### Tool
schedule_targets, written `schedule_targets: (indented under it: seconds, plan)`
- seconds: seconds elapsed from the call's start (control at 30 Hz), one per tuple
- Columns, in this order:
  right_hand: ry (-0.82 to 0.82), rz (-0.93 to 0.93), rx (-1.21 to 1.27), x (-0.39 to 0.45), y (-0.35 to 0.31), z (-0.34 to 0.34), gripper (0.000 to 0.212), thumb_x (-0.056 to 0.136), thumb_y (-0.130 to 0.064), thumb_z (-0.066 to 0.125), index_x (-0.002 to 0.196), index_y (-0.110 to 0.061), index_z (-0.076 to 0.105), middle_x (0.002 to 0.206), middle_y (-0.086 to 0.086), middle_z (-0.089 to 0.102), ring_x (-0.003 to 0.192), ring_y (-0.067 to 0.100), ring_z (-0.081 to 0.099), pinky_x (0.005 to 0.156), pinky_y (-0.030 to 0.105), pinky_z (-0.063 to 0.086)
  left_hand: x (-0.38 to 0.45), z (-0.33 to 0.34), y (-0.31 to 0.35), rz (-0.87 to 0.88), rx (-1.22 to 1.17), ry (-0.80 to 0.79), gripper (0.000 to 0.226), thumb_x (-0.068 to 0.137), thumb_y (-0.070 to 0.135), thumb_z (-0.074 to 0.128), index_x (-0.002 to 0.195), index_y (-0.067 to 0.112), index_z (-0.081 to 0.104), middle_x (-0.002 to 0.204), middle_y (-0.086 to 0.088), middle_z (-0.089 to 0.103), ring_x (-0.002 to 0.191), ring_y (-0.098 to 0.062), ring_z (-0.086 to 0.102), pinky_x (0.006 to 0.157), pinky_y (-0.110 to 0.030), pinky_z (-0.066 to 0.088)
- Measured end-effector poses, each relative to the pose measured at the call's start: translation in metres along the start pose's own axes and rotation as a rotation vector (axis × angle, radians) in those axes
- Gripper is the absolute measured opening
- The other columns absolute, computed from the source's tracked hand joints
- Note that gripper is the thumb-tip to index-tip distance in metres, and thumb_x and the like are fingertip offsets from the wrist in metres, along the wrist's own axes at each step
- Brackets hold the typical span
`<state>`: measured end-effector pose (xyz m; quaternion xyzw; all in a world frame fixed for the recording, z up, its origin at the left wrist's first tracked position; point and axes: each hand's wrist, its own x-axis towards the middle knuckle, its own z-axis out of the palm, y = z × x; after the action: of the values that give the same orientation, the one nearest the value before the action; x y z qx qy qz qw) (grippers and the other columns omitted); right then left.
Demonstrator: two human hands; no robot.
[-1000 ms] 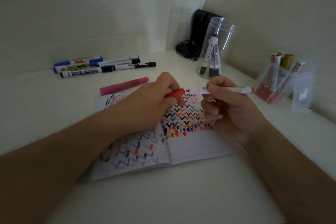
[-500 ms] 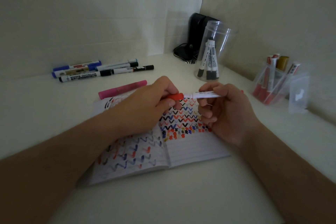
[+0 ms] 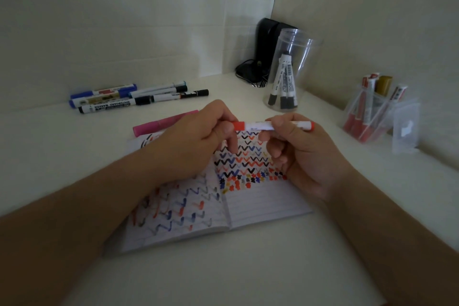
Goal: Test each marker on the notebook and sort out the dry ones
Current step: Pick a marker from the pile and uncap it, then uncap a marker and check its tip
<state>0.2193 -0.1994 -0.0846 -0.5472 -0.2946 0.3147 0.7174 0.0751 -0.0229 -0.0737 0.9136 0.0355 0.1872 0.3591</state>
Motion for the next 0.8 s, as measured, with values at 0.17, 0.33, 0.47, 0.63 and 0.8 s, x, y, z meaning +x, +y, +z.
schedule_targets:
  seconds: [0.17, 0.33, 0.47, 0.63, 0.8]
  plan:
    - [-0.053, 0.041, 0.131, 0.000, 0.002, 0.004, 0.015, 0.091, -0.024, 0.068, 0.097, -0.010, 0.067, 0.085, 0.009, 0.073, 0.061, 0.015, 0.058, 0.052, 0.022, 0.046, 0.004, 0.000, 0.000, 0.097, 0.151, 0.066, 0.012, 0.107, 0.029, 0.037, 0.101, 0.033, 0.046, 0.084, 0.017, 0.067, 0.070, -0.012, 0.065, 0.067, -0.035, 0.053]
    - [-0.047, 0.061, 0.195, -0.001, -0.003, 0.002, 0.012, 0.091, -0.028, 0.068, 0.089, -0.017, 0.073, 0.082, 0.006, 0.073, 0.064, 0.014, 0.059, 0.056, 0.024, 0.045, 0.012, -0.002, 0.010, 0.193, 0.243, 0.091, 0.015, 0.104, 0.029, 0.035, 0.105, 0.024, 0.049, 0.075, 0.012, 0.064, 0.063, -0.008, 0.059, 0.057, -0.016, 0.042]
    - [0.089, -0.051, -0.001, -0.004, -0.031, -0.013, 0.017, 0.092, -0.029, 0.068, 0.082, -0.016, 0.072, 0.073, 0.005, 0.068, 0.063, 0.013, 0.058, 0.057, 0.024, 0.046, 0.025, 0.009, 0.029, 0.041, 0.060, -0.032, 0.011, 0.107, 0.032, 0.043, 0.106, 0.031, 0.054, 0.086, 0.013, 0.073, 0.076, -0.011, 0.068, 0.071, -0.033, 0.057]
    - [0.319, -0.270, -0.271, -0.024, -0.086, -0.063, 0.009, 0.097, -0.012, 0.070, 0.088, -0.013, 0.068, 0.071, 0.004, 0.067, 0.063, 0.012, 0.062, 0.060, 0.025, 0.052, 0.079, 0.046, 0.079, -0.035, -0.152, -0.073, 0.008, 0.103, 0.033, 0.058, 0.109, 0.036, 0.062, 0.092, 0.018, 0.075, 0.080, -0.001, 0.070, 0.072, -0.027, 0.058]
    - [0.585, -0.427, -0.371, -0.039, -0.144, -0.133, 0.028, 0.090, -0.005, 0.078, 0.111, -0.012, 0.060, 0.088, 0.020, 0.074, 0.077, 0.027, 0.076, 0.074, 0.036, 0.062, 0.137, 0.105, 0.132, -0.061, -0.420, -0.034, 0.018, 0.094, 0.017, 0.069, 0.099, 0.034, 0.072, 0.087, 0.003, 0.077, 0.074, -0.007, 0.070, 0.074, -0.032, 0.057]
